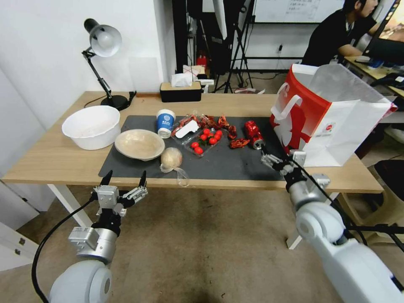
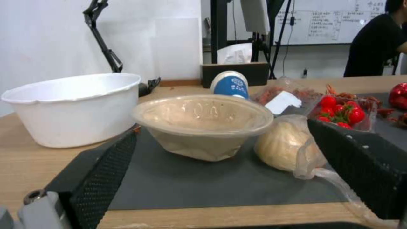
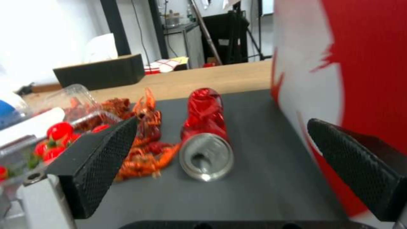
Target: Pick up the trash from the table and place it into the takeout bag.
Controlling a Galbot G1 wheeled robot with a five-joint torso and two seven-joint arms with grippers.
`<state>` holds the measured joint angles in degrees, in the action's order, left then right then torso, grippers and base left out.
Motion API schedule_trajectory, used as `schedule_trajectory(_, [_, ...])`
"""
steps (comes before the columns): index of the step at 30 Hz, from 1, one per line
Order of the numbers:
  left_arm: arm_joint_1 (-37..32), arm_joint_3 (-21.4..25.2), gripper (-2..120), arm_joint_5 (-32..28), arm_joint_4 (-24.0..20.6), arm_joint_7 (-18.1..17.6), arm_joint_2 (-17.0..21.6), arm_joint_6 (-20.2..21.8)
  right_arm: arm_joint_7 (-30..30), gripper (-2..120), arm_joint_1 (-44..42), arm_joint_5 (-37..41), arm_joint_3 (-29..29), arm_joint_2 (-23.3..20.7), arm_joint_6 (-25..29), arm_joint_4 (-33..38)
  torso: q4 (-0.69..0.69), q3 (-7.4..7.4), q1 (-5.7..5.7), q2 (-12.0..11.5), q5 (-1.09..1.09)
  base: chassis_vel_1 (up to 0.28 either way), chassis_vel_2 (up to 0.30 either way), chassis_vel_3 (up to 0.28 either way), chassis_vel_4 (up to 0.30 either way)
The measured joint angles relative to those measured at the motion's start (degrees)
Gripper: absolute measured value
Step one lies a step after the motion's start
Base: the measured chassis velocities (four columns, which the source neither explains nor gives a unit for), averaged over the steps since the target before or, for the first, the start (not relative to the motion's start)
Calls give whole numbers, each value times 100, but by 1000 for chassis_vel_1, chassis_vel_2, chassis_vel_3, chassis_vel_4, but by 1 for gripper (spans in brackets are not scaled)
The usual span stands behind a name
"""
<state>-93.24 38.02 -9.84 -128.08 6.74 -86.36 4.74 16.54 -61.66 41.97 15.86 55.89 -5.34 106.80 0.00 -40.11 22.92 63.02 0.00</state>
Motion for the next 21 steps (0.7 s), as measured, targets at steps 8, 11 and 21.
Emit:
schedule_trajectory(8, [55,-11,100,3,12,2,-77,-33,31,100,601,445,-436,-7,-39,-371,0,0,0,0,0,0,0,0,0])
schedule_trajectory(11, [84,4,100,2,27,2,-77,-49,119,100,830,521,-604,-9,-210,-555,0,0,0,0,-1,0,0,0,0])
schedule_trajectory(21, [113,19,100,-17,70,1,-57,-55,232,100,1219,674,-933,79,-350,-939,0,1,0,1,0,0,0,0,0])
